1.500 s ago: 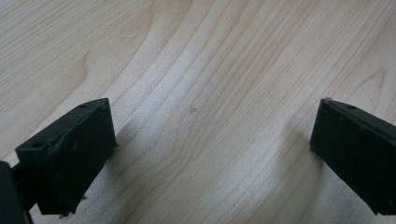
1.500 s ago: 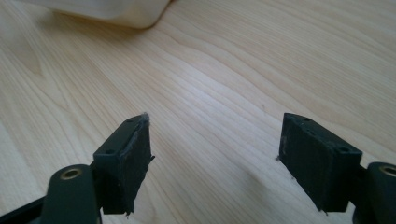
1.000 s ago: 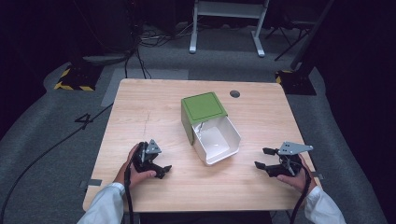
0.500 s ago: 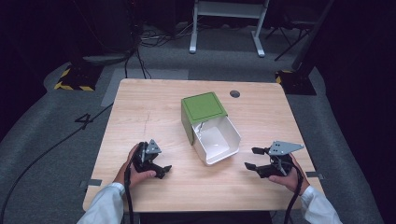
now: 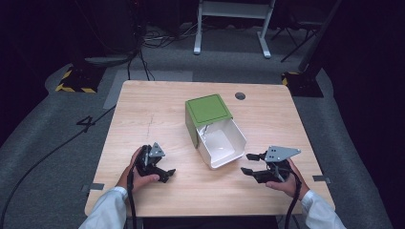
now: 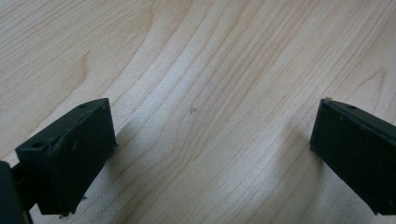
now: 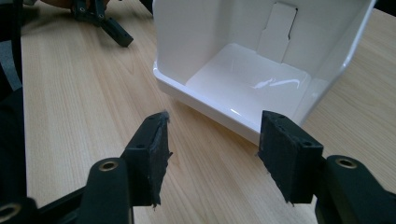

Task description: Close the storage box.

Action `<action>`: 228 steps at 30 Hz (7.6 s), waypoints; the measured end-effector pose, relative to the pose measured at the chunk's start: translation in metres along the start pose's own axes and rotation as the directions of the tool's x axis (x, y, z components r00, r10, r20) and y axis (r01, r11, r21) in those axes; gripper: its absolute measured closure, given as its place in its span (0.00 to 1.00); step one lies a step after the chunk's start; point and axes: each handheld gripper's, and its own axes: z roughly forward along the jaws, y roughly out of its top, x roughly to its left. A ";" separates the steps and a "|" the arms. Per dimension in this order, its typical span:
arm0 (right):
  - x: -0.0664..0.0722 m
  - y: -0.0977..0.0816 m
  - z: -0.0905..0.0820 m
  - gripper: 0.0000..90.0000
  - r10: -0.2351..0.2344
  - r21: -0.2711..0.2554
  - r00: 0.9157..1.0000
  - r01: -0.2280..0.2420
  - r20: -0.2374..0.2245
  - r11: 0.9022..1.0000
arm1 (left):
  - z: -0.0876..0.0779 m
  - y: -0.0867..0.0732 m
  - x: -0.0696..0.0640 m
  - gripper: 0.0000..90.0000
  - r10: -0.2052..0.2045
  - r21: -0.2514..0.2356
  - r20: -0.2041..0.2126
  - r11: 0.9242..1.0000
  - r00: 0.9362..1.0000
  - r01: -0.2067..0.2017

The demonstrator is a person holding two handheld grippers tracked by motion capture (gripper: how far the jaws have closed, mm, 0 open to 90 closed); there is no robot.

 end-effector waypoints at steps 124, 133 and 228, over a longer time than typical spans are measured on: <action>-0.041 0.060 0.100 0.32 -0.069 0.122 0.995 0.060 0.068 0.991 | 0.000 0.000 0.000 0.00 0.001 0.000 0.001 1.000 1.000 -0.001; -0.032 0.060 0.081 0.29 -0.114 0.125 0.991 0.105 0.067 0.987 | 0.000 0.000 0.000 0.00 0.002 0.000 0.002 1.000 1.000 -0.002; -0.070 -0.120 -0.055 0.17 0.244 0.110 0.911 -0.294 0.333 0.949 | -0.002 -0.002 -0.002 0.00 0.004 -0.001 0.007 1.000 1.000 -0.004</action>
